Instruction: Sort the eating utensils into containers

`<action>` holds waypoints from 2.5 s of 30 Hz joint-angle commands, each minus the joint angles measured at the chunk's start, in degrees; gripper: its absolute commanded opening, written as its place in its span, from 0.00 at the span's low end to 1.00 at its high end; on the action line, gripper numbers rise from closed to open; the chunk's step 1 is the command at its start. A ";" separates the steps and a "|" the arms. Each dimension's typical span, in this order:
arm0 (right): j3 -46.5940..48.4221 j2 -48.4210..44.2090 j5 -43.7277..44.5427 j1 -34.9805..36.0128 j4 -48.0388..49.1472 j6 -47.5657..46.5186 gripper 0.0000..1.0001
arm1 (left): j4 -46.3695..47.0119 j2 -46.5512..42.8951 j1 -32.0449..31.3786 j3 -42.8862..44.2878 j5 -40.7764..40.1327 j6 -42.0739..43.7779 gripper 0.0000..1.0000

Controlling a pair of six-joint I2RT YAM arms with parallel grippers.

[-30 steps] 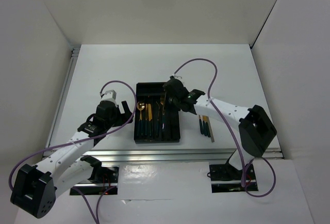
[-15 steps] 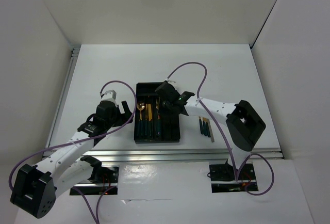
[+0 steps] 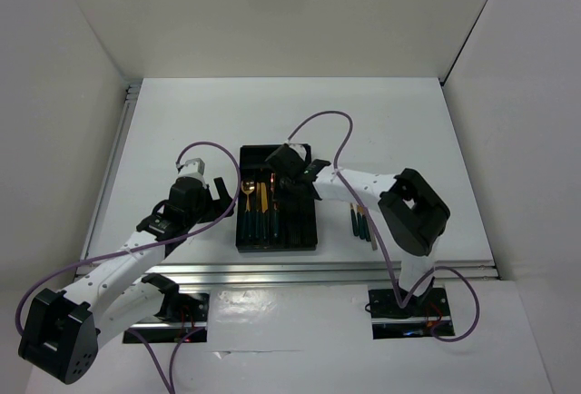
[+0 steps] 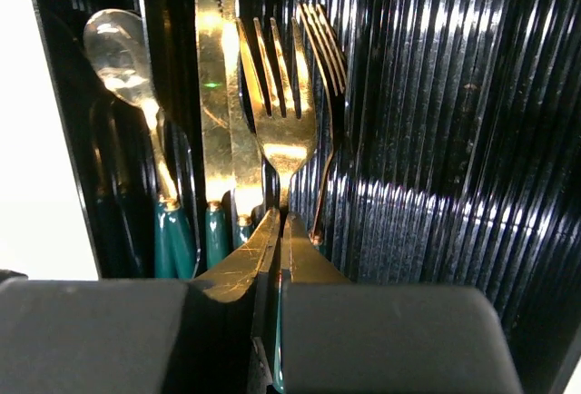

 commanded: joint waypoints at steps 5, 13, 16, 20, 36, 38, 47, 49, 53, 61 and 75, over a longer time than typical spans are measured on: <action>4.95 2.49 0.52 0.29 -0.45 0.19 0.22 | 1.58 -1.05 0.42 -0.11 -0.43 1.34 1.00; 6.98 1.02 0.60 0.82 -3.17 0.19 0.40 | 1.58 -1.05 0.42 -0.11 -0.43 1.34 1.00; 7.50 -1.62 1.21 0.82 -5.28 -0.33 0.40 | 1.58 -1.05 0.42 -0.11 -0.43 1.34 1.00; 8.12 -6.71 5.76 0.82 -9.57 -1.56 0.45 | 1.58 -1.05 0.42 -0.11 -0.43 1.34 1.00; -16.21 -30.72 12.14 -17.19 -14.36 -2.17 0.55 | 1.58 -1.58 0.42 -0.64 0.09 1.34 1.00; -19.12 -30.72 10.10 -20.08 -12.15 -4.64 0.54 | 1.58 -1.58 0.42 -0.64 0.09 1.34 1.00; -19.74 -20.45 8.16 -21.24 -8.71 -8.06 0.44 | 1.58 -1.58 0.42 -0.64 0.09 1.34 1.00; -19.74 -19.30 8.16 -21.24 -7.23 -8.59 0.44 | 1.58 -1.58 0.42 -0.64 0.09 1.34 1.00; -20.97 -18.68 7.55 -22.29 -6.52 -9.12 0.44 | 1.58 -1.58 0.42 -0.64 0.09 1.34 1.00; -22.20 -17.55 4.73 -22.83 -3.35 -11.23 0.44 | 2.10 -1.58 0.42 -0.64 0.09 1.34 1.00; -22.20 -12.54 4.21 -22.83 -2.21 -11.76 0.39 | 2.10 -1.58 0.42 -0.64 0.09 1.34 1.00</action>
